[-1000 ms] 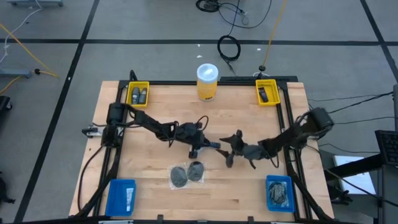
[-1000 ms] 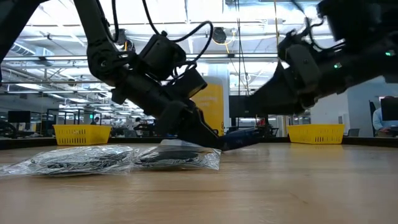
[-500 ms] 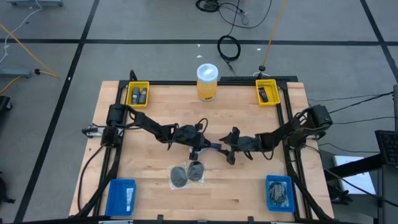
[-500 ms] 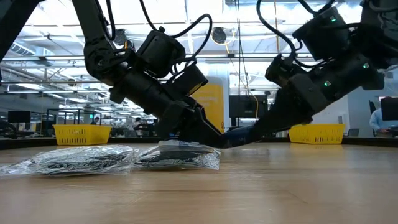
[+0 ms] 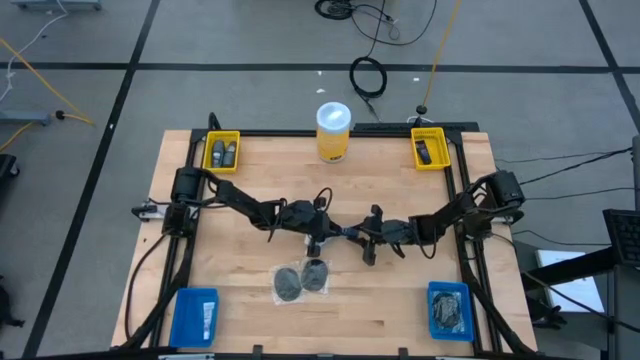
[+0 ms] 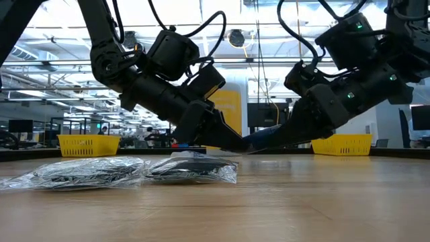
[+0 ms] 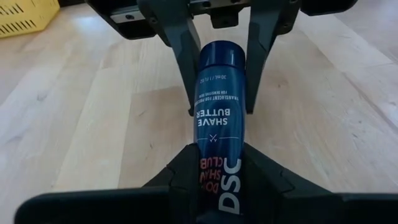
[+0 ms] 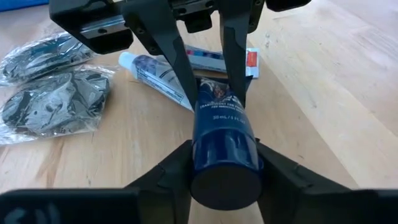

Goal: Pick & Place Travel size toiletries
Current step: Put the blue shaving cream into the right yellow bin

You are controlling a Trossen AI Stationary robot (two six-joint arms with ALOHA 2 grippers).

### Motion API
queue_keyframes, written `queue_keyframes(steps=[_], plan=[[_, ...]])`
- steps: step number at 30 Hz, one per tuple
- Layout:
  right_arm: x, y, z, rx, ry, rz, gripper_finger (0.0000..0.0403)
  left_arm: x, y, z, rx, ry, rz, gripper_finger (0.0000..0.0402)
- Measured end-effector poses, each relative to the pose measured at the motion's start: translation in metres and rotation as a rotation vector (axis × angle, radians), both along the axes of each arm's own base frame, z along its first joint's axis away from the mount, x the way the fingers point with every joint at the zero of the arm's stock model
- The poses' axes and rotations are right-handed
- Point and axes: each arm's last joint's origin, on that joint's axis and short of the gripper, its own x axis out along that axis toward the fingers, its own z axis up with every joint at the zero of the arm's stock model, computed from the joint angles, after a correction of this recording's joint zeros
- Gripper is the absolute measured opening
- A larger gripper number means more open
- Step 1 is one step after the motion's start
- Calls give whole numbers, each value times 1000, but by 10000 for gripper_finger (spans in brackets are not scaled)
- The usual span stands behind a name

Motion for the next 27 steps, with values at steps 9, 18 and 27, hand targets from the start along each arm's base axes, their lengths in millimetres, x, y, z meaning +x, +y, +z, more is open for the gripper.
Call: queue_keyframes(steps=[9,18,27], plan=[[0,0,1,21,-7,-4,130,0,0,0,-24,4,1,108],[-4,-1,3,-3,24,-102,116,-5,7,12,-126,64,-5,285],[-41,-7,44,-93,129,-370,123,-21,3,33,-87,187,250,393]])
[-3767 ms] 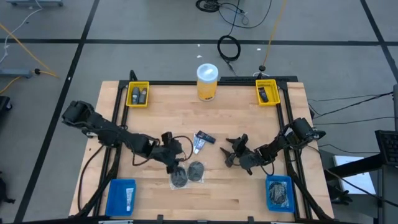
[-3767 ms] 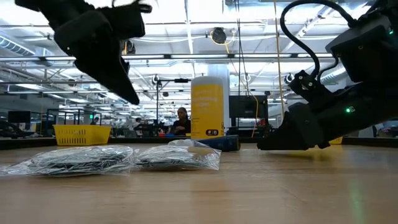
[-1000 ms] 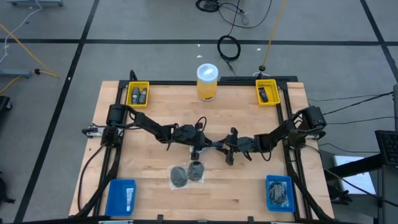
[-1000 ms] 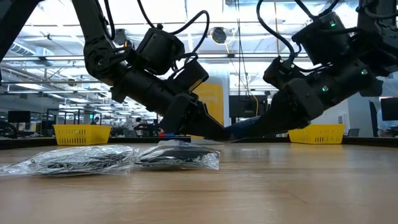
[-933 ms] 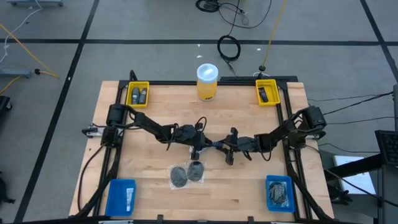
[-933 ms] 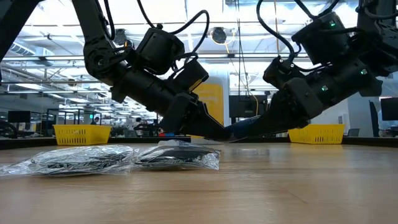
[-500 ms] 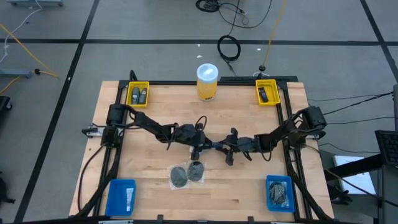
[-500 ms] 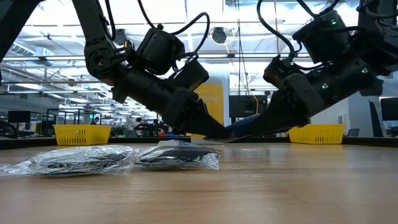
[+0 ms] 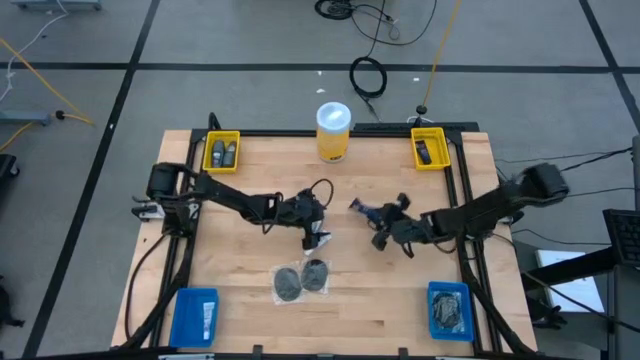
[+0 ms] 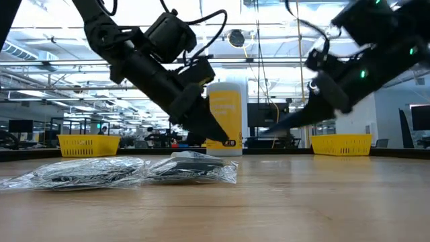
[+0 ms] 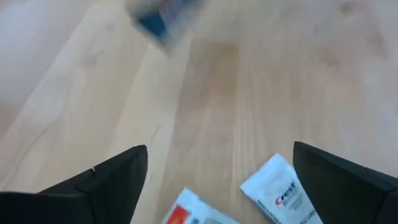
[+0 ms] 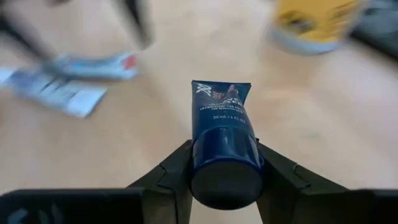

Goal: Pick & Place Travel size toiletries
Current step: Put the blue shaving cream into the right yellow bin

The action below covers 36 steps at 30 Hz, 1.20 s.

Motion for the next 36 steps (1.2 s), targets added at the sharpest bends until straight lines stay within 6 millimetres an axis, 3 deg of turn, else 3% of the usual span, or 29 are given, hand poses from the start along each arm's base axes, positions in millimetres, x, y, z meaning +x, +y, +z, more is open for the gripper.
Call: queue_keyframes(steps=[6,10,15,22,30,36], plan=[[-38,-29,53,-48,-71,-319,121,4,-12,-18,66,2,89,397],[-67,-59,71,-14,-63,-537,121,9,-20,-31,51,-27,73,397],[-87,-95,68,11,12,-761,121,12,-26,-37,63,-54,45,397],[-99,-140,50,82,176,-967,121,11,-24,-38,61,-47,50,397],[-98,-182,35,113,207,-979,121,11,-22,-38,56,-43,55,397],[-96,-190,27,102,248,-977,121,11,-22,-38,49,-37,45,397]])
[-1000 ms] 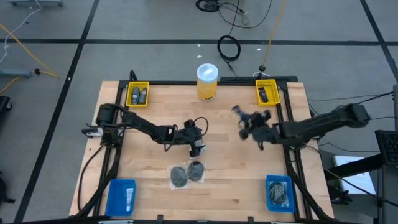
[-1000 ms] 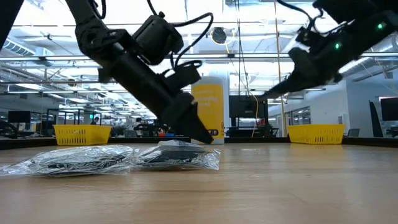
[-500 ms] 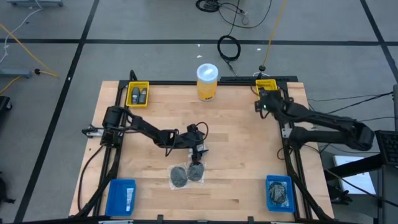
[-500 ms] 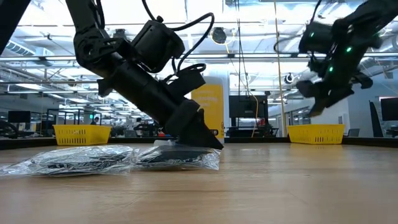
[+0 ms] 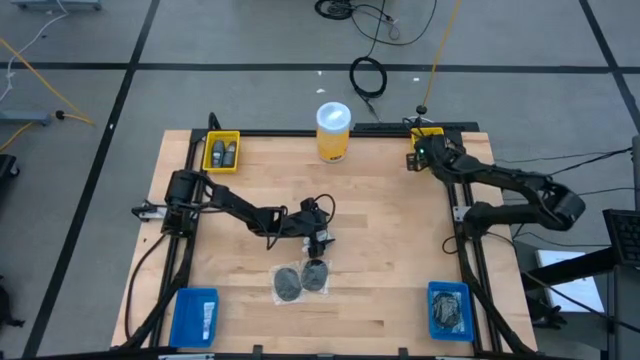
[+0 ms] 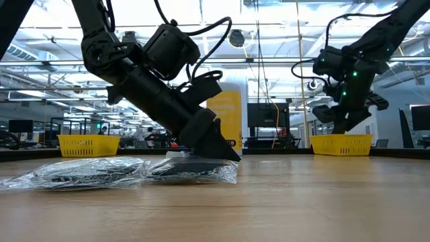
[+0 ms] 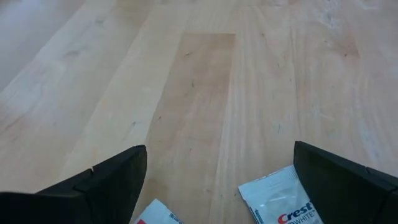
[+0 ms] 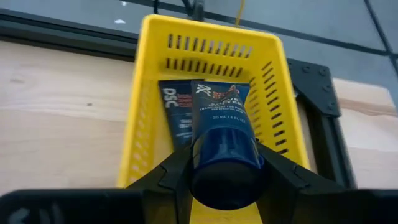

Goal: Pick & Place Travel size toiletries
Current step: Put the blue shaving cream into the right yellow bin, then put the white toothpaste into the left blue bin

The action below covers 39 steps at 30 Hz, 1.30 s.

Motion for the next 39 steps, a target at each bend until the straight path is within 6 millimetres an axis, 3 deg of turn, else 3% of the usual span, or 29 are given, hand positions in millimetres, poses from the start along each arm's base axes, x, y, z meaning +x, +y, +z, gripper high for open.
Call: queue_keyframes(steps=[4,13,20,24,27,30,33,39], plan=[[1,-1,-3,-5,35,-9,130,-1,0,-1,-6,8,1,397],[2,-2,-8,4,68,-17,195,-1,0,-1,-60,12,2,397],[9,4,5,-74,61,69,190,-1,4,-2,-124,13,-5,397],[30,29,17,-122,-53,250,174,-3,9,8,-126,11,17,397],[52,58,15,-201,-171,424,164,-7,14,33,-75,-25,83,397],[66,89,3,-280,-331,586,154,-15,14,59,11,-31,144,397],[69,119,-14,-313,-450,734,145,-25,10,70,21,11,168,397],[72,164,-41,-284,-521,799,126,-35,-3,68,-91,65,261,397]])
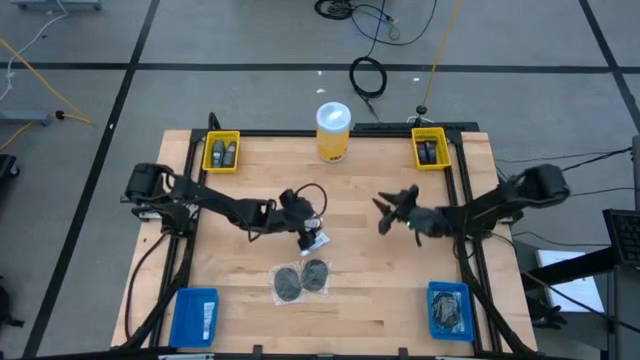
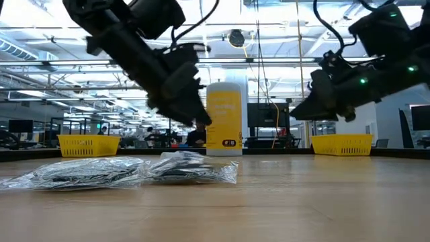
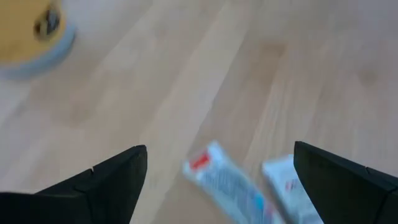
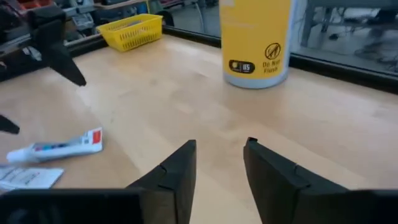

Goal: Pick & Place Travel size toiletries
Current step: Put the white toothpaste into the left blue bin

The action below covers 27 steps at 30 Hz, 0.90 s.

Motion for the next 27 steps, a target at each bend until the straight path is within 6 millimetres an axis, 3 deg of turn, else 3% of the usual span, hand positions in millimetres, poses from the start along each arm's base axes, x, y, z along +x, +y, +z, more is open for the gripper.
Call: queue_keyframes(steps=[6,12,19,27], plan=[[27,28,-5,-87,25,34,112,-17,-16,-11,-19,126,131,397],[57,52,-19,-58,38,170,105,-30,-27,-18,-77,201,232,397],[72,69,-48,-121,89,166,105,-28,-24,-18,-278,131,362,397],[71,68,-65,-166,132,112,100,-15,-36,-7,-309,-81,353,397]])
